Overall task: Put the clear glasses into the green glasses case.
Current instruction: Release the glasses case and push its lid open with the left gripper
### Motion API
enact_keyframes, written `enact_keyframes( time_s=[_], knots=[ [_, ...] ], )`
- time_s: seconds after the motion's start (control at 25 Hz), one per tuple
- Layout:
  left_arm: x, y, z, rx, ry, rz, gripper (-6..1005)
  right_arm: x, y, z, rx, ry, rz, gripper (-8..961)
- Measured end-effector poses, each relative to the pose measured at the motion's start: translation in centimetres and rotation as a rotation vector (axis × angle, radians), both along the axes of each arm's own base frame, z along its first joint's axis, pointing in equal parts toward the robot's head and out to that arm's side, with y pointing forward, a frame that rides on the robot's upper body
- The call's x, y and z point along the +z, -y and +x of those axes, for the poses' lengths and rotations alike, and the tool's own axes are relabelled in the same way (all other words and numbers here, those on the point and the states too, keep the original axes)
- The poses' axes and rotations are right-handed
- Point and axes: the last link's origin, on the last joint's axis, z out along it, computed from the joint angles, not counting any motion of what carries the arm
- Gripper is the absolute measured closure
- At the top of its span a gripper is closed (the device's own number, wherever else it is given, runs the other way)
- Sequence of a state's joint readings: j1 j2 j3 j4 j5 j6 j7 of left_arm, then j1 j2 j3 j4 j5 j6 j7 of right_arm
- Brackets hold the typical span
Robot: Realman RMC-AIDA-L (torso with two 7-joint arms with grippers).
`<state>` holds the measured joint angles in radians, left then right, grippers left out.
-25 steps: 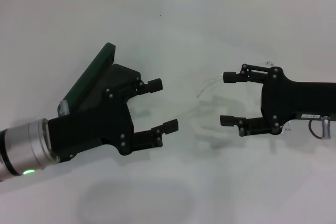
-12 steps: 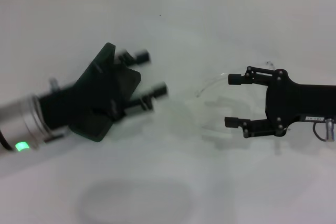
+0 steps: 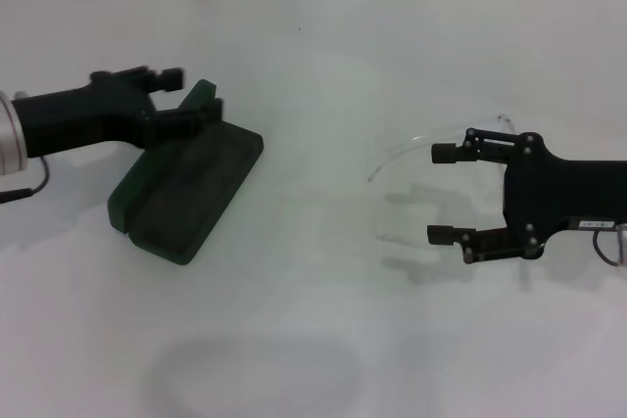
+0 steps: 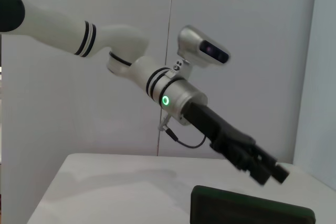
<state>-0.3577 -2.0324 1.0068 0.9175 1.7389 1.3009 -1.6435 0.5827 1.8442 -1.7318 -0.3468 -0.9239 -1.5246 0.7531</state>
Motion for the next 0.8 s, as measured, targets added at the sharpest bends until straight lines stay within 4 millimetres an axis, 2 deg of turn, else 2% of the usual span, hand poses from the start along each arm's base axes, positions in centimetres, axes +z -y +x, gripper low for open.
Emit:
enact_keyframes(
  time_s=[0.44,0.8],
  knots=[
    [-0.3,0.3,-2.5,0.151,-0.100,-0.012,263,0.0,0.1,0.1,0.004,0.003,0.002,125],
    [-1.2,0.1,-3.3,0.195,-0.174,-0.012,292,-0.4,0.0,-0.2,0.014,0.008,-0.002,125]
  ],
)
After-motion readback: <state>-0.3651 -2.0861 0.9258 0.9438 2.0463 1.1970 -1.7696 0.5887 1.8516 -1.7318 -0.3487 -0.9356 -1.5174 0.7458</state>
